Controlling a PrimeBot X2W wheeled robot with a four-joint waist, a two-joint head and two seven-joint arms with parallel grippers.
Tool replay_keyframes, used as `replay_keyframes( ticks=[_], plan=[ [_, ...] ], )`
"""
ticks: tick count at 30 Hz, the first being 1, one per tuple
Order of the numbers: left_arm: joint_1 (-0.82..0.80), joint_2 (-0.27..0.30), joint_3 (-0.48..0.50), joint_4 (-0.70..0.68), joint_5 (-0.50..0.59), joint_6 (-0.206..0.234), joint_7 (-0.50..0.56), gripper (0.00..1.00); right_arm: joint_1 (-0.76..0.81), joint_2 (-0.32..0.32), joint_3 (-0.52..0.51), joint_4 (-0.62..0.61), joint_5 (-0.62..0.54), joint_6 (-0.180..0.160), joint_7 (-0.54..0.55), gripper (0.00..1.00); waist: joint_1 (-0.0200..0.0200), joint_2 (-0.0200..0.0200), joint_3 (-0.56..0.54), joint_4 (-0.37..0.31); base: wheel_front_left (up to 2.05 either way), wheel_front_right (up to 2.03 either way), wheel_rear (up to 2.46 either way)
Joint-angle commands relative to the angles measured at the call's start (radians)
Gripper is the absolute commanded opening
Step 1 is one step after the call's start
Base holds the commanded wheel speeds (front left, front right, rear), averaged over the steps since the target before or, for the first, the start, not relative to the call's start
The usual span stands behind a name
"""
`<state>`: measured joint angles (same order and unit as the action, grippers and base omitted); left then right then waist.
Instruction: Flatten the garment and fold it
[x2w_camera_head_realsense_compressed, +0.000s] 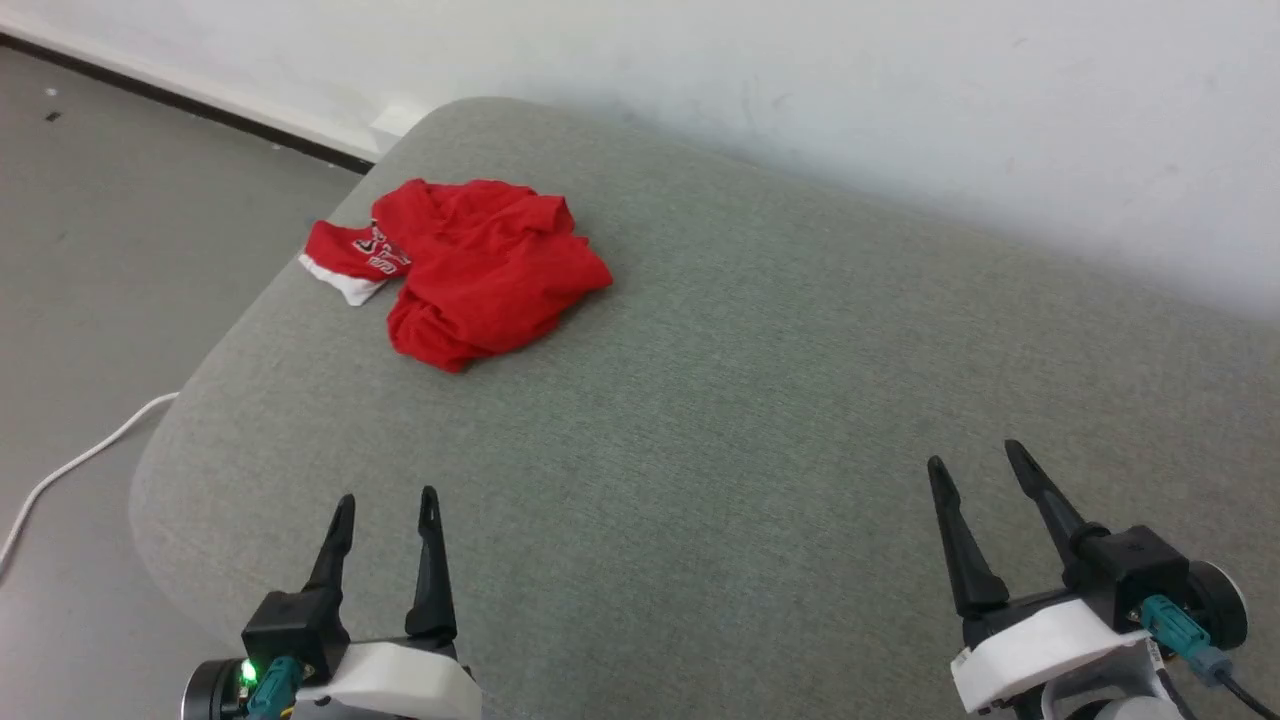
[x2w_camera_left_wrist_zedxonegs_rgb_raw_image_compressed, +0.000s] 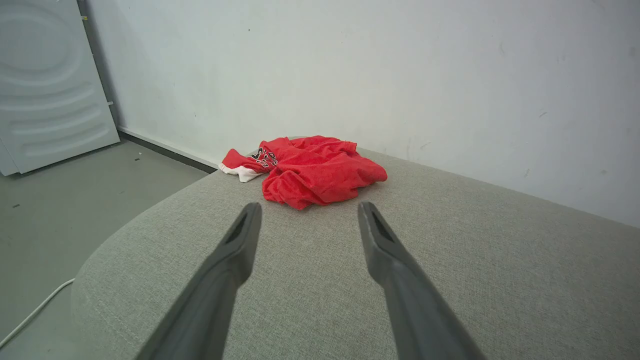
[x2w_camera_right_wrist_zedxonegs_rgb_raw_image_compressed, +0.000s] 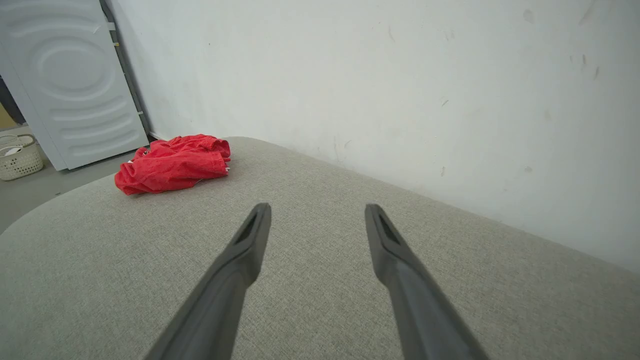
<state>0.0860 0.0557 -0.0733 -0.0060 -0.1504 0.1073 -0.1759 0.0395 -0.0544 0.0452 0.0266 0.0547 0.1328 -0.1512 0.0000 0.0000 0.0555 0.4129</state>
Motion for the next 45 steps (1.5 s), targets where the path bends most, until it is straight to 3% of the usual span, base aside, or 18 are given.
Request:
replay_keyframes(
  ticks=[1,37,45],
  plan=[
    [0.015,-0.004,-0.005,-0.003,-0.009,0.006,-0.011,1.00,-0.012,0.003,0.007,0.004,0.005,-0.001,-0.009,1.00,0.0000,0.0000,-0.003,0.030,0.00,0.00,0.00],
    [0.075,-0.005,-0.036,0.000,-0.063,0.040,-0.086,1.00,0.017,0.004,0.032,0.035,0.030,-0.002,-0.058,1.00,0.0000,0.0000,-0.018,0.202,0.00,0.00,0.00],
    [0.076,-0.005,-0.035,0.000,-0.066,0.042,-0.086,1.00,0.021,0.004,0.030,0.035,0.028,-0.002,-0.047,1.00,0.0000,0.0000,-0.017,0.198,0.00,0.00,0.00]
  ],
)
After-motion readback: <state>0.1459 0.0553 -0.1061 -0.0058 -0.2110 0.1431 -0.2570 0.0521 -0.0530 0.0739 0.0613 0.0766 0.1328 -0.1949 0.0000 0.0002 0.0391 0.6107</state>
